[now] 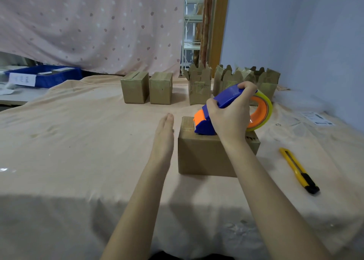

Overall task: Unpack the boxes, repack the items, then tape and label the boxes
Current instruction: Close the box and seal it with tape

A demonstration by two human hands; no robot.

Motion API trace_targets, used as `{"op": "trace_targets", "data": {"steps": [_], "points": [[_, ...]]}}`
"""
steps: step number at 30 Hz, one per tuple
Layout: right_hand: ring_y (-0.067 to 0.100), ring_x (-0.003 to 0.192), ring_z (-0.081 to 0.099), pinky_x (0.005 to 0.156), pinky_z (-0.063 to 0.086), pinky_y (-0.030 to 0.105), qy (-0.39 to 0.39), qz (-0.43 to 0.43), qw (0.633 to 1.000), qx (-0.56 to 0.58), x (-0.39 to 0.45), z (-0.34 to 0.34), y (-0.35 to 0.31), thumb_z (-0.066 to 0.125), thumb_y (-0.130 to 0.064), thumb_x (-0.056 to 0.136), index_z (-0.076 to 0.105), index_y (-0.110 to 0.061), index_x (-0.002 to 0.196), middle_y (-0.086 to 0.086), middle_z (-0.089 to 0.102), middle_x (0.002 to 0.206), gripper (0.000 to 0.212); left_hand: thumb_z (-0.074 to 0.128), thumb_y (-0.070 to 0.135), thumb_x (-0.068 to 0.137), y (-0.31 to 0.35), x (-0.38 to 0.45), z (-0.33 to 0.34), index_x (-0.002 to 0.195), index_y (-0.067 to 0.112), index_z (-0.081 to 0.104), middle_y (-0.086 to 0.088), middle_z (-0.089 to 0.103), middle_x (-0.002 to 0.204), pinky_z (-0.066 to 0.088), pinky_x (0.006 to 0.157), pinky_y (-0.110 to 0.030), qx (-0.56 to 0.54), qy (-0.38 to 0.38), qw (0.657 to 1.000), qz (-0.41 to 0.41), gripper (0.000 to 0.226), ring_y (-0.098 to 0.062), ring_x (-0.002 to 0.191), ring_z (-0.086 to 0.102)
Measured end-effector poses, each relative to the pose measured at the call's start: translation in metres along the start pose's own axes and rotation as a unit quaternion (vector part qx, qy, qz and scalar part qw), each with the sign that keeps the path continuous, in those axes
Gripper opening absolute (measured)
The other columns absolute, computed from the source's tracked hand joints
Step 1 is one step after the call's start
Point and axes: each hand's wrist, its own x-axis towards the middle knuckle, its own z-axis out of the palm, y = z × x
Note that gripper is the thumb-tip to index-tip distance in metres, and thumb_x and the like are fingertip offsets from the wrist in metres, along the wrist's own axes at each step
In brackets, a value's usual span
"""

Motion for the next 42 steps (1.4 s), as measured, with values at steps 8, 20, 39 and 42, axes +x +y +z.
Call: {"op": "trace_targets", "data": {"steps": [8, 20, 39, 42], "points": [[0.019, 0.091, 0.063, 0.069, 0.058, 0.028, 0.004, -0.002, 1.000, -0.001, -0.001, 0.000, 0.001, 0.075, -0.023, 0.077, 0.033, -0.012, 0.125, 0.005, 0.057, 0.115, 0.064, 0.027, 0.040, 0.103, 0.003, -0.032, 0.011, 0.101, 0.029, 0.057, 0.011, 0.050, 0.107, 0.030, 0.088, -0.024, 0.093, -0.041, 0.992, -0.071, 0.032, -0.010, 0.105, 0.043], [0.011, 0.098, 0.052, 0.073, 0.055, 0.022, -0.020, 0.032, 0.997, 0.063, -0.001, -0.008, 0.002, 0.081, -0.023, 0.073, 0.029, -0.016, 0.130, -0.007, 0.041, 0.115, 0.077, 0.011, 0.055, 0.094, 0.003, -0.027, 0.026, 0.149, 0.012, 0.023, -0.002, 0.045, 0.144, 0.036, 0.088, -0.029, 0.488, -0.032, 0.842, 0.228, 0.070, -0.019, 0.125, 0.045], [0.009, 0.085, 0.057, 0.061, 0.049, 0.008, 0.039, 0.047, 0.990, 0.127, 0.016, -0.027, 0.015, 0.074, -0.009, 0.073, 0.026, -0.023, 0.114, -0.006, 0.044, 0.109, 0.064, 0.028, 0.048, 0.089, -0.002, -0.026, 0.029, 0.103, 0.006, 0.069, -0.008, 0.072, 0.103, 0.051, 0.067, -0.028, 0.624, 0.010, 0.722, 0.297, 0.060, -0.023, 0.094, 0.069], [0.014, 0.084, 0.058, 0.059, 0.045, 0.008, 0.081, 0.040, 0.990, 0.112, 0.031, -0.052, 0.029, 0.070, -0.007, 0.074, 0.024, -0.022, 0.108, 0.003, 0.049, 0.108, 0.059, 0.032, 0.046, 0.089, -0.003, -0.025, 0.030, 0.102, 0.004, 0.073, -0.011, 0.071, 0.108, 0.054, 0.077, -0.033, 0.616, -0.001, 0.731, 0.295, 0.059, -0.023, 0.106, 0.066]]}}
